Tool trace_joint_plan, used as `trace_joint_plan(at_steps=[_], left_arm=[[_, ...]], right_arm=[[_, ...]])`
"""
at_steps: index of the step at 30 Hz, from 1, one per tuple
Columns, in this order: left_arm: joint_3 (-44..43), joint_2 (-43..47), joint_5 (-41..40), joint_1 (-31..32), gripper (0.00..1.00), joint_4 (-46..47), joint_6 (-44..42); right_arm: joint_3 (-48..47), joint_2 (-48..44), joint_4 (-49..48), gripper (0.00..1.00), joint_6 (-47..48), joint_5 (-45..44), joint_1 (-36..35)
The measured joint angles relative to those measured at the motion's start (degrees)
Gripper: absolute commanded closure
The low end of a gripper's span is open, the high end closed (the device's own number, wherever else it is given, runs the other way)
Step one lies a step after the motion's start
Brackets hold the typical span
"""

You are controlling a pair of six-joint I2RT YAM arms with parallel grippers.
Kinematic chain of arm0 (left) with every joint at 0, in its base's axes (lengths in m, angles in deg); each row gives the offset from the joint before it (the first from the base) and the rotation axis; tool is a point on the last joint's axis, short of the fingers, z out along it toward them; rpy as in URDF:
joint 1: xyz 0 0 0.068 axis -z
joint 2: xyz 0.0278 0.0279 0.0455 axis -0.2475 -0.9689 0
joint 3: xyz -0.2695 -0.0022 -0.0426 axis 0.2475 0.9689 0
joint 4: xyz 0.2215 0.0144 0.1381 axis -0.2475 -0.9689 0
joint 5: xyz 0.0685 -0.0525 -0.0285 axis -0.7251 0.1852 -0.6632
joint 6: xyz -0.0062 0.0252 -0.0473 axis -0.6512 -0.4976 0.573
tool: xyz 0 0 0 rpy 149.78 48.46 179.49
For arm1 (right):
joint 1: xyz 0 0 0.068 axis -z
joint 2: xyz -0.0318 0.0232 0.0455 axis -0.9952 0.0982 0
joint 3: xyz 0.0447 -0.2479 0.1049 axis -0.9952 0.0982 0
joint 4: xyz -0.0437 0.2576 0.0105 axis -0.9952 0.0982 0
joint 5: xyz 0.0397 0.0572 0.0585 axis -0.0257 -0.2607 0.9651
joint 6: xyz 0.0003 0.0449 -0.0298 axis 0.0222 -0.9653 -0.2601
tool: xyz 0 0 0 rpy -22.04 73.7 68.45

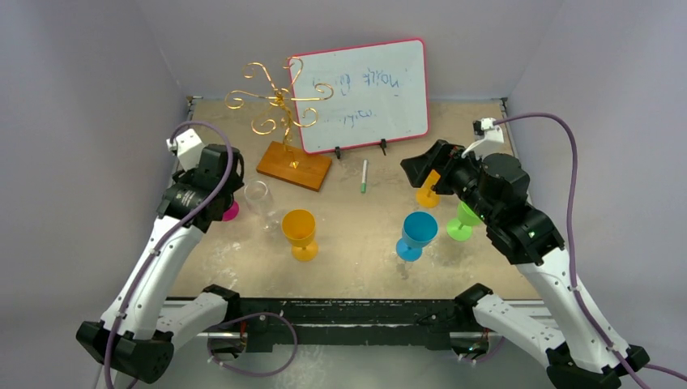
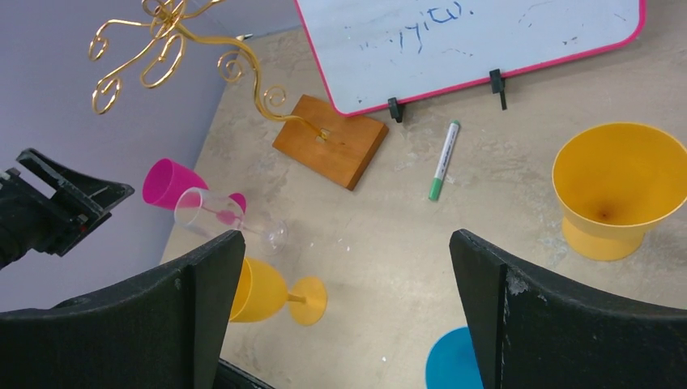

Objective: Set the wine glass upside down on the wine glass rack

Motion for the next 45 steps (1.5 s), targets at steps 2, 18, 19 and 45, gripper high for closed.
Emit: trace_joint_plan(at_steps=[2, 18, 19, 45], left_arm=[[0.3, -1.3, -0.4, 0.0, 0.44, -0.3, 1.2], [1.6, -5.5, -7.9, -10.9, 0.65, -1.5, 14.6], [1.7, -6.0, -7.2, -12.2, 0.65, -1.4, 14.7], [7.7, -10.2, 0.2, -16.1, 0.63, 3.6, 13.2]], right_arm=[[0.1, 0.0, 0.0, 0.01, 0.4, 0.1, 0.0], [1.1, -0.1, -1.7, 0.03, 2.9, 3.1, 0.0], [1.1, -0.1, -1.7, 0.03, 2.9, 3.1, 0.0], [1.4, -0.6, -2.6, 0.05, 4.0, 5.9, 0.0]])
